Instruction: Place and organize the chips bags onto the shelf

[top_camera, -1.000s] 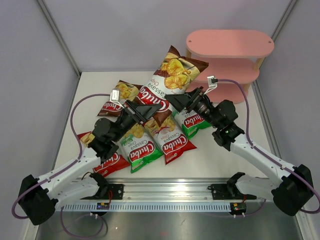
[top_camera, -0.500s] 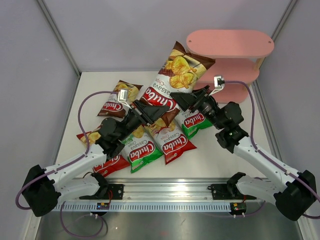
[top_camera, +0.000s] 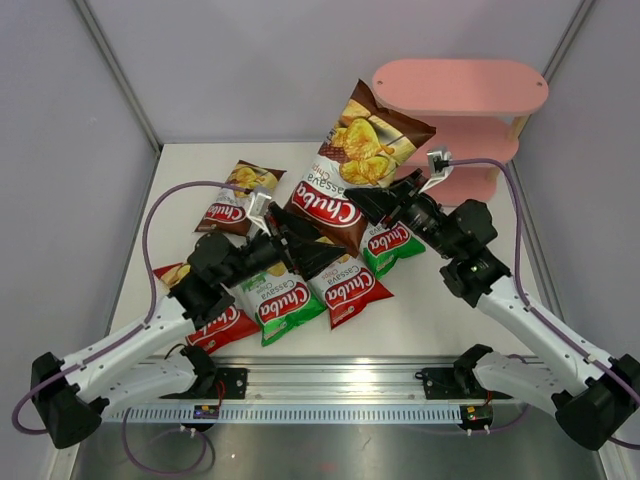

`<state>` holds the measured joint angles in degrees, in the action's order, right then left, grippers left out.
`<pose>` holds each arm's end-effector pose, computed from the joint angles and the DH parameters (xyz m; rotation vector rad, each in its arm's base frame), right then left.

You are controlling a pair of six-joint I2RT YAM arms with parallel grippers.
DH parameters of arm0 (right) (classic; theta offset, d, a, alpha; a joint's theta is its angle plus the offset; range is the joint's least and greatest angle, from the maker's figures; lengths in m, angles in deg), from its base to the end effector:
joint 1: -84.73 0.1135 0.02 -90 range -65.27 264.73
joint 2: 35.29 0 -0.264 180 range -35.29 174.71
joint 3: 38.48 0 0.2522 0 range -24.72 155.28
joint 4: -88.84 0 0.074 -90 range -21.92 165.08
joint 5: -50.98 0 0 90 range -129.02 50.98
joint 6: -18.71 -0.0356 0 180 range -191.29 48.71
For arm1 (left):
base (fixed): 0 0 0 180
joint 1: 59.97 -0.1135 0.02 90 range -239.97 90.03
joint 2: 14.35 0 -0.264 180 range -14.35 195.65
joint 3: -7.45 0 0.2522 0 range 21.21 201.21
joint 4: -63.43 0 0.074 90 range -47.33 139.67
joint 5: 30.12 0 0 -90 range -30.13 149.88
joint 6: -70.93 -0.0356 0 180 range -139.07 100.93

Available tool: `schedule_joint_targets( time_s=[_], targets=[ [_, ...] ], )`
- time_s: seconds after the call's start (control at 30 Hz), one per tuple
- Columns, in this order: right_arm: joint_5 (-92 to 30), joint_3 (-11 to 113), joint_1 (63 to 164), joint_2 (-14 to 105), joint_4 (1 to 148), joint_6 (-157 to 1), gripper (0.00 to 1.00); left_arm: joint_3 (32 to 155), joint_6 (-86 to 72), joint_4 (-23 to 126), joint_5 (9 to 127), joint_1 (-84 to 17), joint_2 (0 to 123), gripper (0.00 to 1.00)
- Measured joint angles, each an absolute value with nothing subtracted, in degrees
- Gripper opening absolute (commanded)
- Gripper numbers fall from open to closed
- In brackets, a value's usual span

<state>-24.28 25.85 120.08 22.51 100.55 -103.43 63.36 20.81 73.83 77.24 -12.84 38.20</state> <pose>0.1847 0.1421 0.3995 -0.2756 1.3259 1.1671 0.1392 -0.1656 0.3635 0.3799 1.4547 -1.4582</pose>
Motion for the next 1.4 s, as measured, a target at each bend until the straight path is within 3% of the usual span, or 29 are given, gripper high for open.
schedule_joint_targets(
  time_s=[0.33, 0.53, 0.8, 1.03, 1.23, 1.33, 1.4],
  targets=[
    [-16.4, 34.4, 118.2, 18.5, 80.0, -94.1, 0.22, 69.0, 3.5, 47.8, 76.0, -16.5, 25.5, 0.99],
    [-4.5, 37.6, 117.2, 16.1, 71.0, -89.5, 0.22, 80.4, 0.4, 38.5, 79.3, -21.8, 27.2, 0.99],
    [10.2, 37.6, 117.2, 12.2, 66.7, -86.9, 0.20, 82.6, 2.4, 41.7, 97.1, -25.2, 31.4, 0.99],
    [17.3, 37.9, 117.2, 13.5, 66.9, -86.6, 0.21, 79.5, 17.2, 64.1, 113.3, -25.3, 36.3, 0.99],
    [21.1, 38.7, 116.7, 14.9, 70.9, -87.5, 0.21, 80.5, 23.6, 72.7, 116.3, -25.3, 41.4, 0.99],
    [22.7, 38.7, 116.7, 15.5, 72.7, -87.6, 0.21, 80.7, 26.5, 76.1, 117.9, -24.4, 44.3, 0.88],
    [23.1, 38.7, 116.5, 15.8, 73.1, -87.6, 0.22, 80.7, 28.2, 78.2, 118.6, -24.1, 45.3, 0.67]
  ],
)
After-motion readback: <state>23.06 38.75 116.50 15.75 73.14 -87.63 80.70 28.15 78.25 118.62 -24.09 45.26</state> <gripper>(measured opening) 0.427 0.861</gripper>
